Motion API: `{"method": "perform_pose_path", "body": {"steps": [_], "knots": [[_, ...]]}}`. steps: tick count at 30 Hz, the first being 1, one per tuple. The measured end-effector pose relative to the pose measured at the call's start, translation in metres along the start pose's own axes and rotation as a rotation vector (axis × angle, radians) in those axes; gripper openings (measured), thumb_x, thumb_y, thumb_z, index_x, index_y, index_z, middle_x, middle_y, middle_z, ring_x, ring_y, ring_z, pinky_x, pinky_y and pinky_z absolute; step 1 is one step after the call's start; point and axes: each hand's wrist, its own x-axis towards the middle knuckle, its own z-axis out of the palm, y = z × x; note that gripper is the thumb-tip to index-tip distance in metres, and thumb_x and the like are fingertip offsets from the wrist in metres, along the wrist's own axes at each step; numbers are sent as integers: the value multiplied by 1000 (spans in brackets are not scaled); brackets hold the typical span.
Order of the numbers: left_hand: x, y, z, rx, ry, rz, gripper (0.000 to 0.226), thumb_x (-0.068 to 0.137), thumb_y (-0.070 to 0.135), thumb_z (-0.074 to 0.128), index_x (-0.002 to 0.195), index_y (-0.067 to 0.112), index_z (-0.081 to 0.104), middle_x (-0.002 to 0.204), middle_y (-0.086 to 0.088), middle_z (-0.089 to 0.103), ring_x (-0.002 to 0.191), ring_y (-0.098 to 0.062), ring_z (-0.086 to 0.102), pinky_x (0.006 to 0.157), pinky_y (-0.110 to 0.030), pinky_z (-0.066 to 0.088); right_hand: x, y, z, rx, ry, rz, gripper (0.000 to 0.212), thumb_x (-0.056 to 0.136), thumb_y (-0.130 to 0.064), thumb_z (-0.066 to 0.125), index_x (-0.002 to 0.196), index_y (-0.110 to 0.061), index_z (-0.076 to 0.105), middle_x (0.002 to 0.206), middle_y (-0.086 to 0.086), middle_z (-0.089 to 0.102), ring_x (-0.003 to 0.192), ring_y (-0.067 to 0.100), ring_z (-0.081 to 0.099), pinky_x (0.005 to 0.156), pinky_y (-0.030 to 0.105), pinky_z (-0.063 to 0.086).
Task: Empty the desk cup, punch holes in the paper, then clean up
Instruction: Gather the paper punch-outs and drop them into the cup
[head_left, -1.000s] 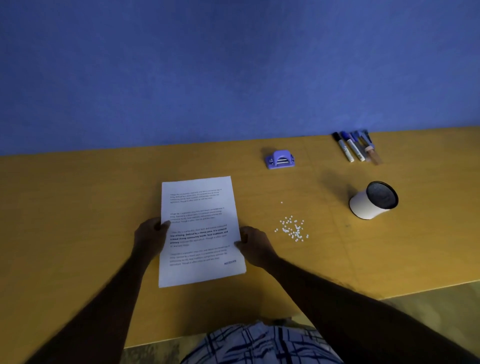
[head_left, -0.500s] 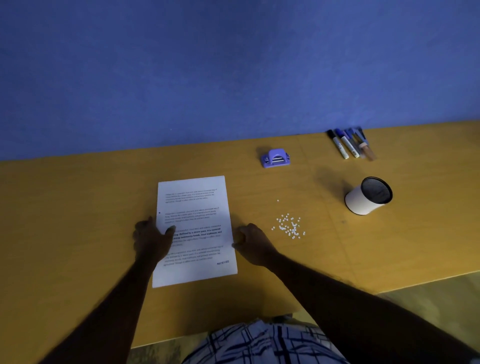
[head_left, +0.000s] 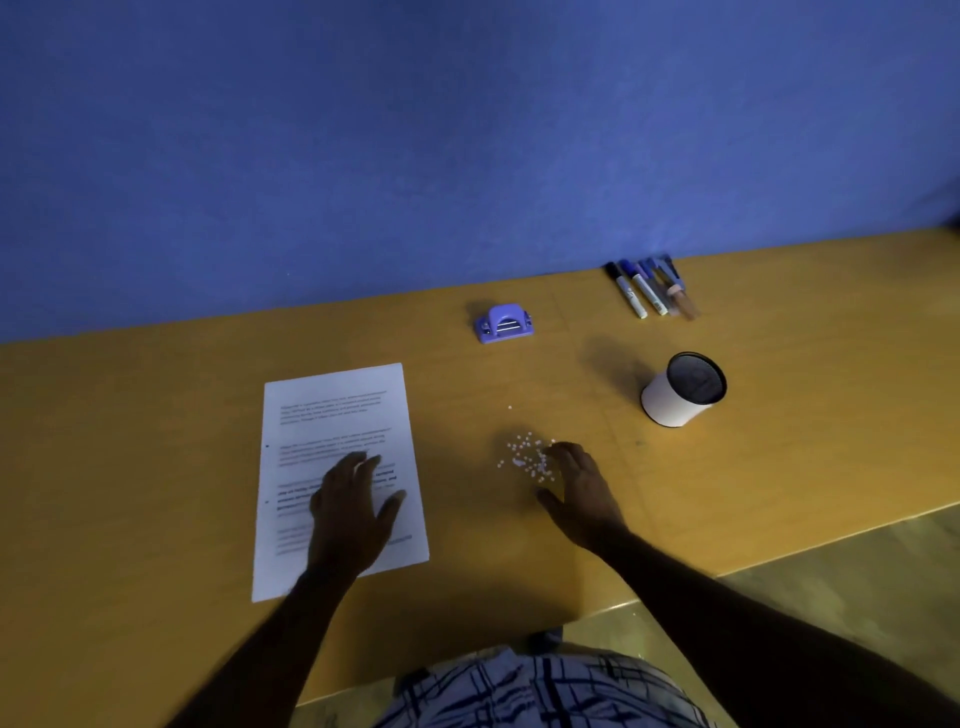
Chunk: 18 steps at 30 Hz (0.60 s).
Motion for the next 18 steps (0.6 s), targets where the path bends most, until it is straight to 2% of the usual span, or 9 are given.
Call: {"method": "perform_pose_path", "body": {"steps": [4,6,8,11,15,18], "knots": [[1,28,19,101,-79,126,62,88,49,59,140,18,45,151,-5,39,141,-25,32,112,-49,27,-3,29,1,-53,-53,112,96,87,-52,63,155,-10,11,164,8,10,150,25,11,121,40,16],[2,40,25,117,-108,185,63,88,51,56,140,17,45,151,-6,39,141,-25,32,112,-49,27,-5,38,8,-155,-88,111,98,90,-67,44,156,-13,-4,164,6,-9,152,24,-5,122,42,3],[4,51,30,121,-151,219,63,89,52,52,141,18,44,152,-5,37,141,-26,31,113,-50,25,-7,42,17,-247,-116,109,99,87,-79,23,154,-15,-14,161,6,-21,150,24,-15,120,43,-7],[6,61,37,167,-185,248,62,92,54,46,143,19,41,155,-5,31,143,-26,28,115,-50,20,-7,35,30,-320,-65,152,108,80,-87,11,154,-11,-13,162,7,-18,149,24,-17,119,45,-13],[10,64,39,180,-174,241,68,90,61,32,141,17,44,154,-6,34,142,-27,31,112,-50,23,-4,20,41,-317,17,264,113,77,-89,9,155,-8,-5,163,9,-13,150,23,-16,120,47,-11],[15,63,36,129,-128,236,73,87,64,28,138,15,47,151,-6,39,140,-30,35,110,-53,27,1,9,43,-331,4,312,118,76,-88,9,153,-1,-3,162,19,-11,150,32,-14,119,54,-10]]}}
